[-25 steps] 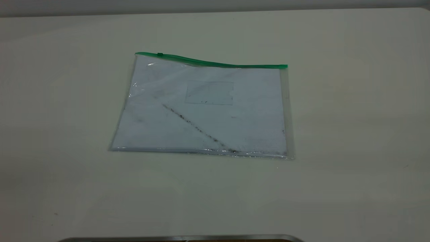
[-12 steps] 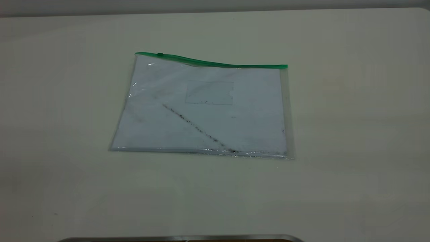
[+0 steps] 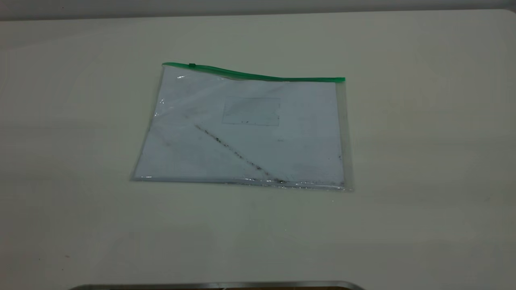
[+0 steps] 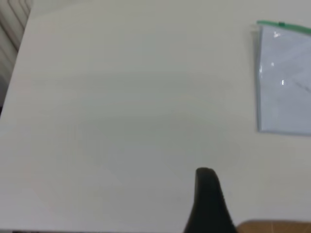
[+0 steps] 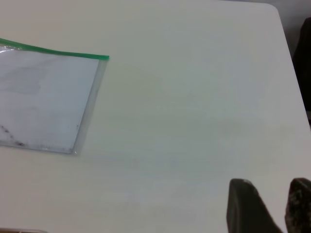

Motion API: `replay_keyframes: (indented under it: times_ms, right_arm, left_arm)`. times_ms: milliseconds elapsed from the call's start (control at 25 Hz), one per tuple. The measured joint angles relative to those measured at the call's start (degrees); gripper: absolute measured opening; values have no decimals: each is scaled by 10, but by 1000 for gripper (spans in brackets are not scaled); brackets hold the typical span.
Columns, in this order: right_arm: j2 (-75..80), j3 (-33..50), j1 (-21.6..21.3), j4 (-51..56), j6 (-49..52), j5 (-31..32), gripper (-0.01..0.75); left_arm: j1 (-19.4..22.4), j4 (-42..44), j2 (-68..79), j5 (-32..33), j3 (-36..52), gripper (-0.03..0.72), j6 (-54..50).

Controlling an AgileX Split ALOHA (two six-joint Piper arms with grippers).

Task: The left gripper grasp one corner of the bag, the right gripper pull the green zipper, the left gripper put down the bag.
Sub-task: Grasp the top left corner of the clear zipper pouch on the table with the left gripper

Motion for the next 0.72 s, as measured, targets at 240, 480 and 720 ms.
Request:
replay_keyframes:
  times_ms: [240,480,720]
  right_arm:
    - [0,0,0,1,0,0,239]
    - [0,0,0,1,0,0,239]
    - [0,0,0,-3,0,0,239]
  left_arm:
    - [0,-6,203,-109,-73,588,8]
    - [0,-27,375,-219,-119,588,25]
    - [0,-95,519,-276,-157,588,63]
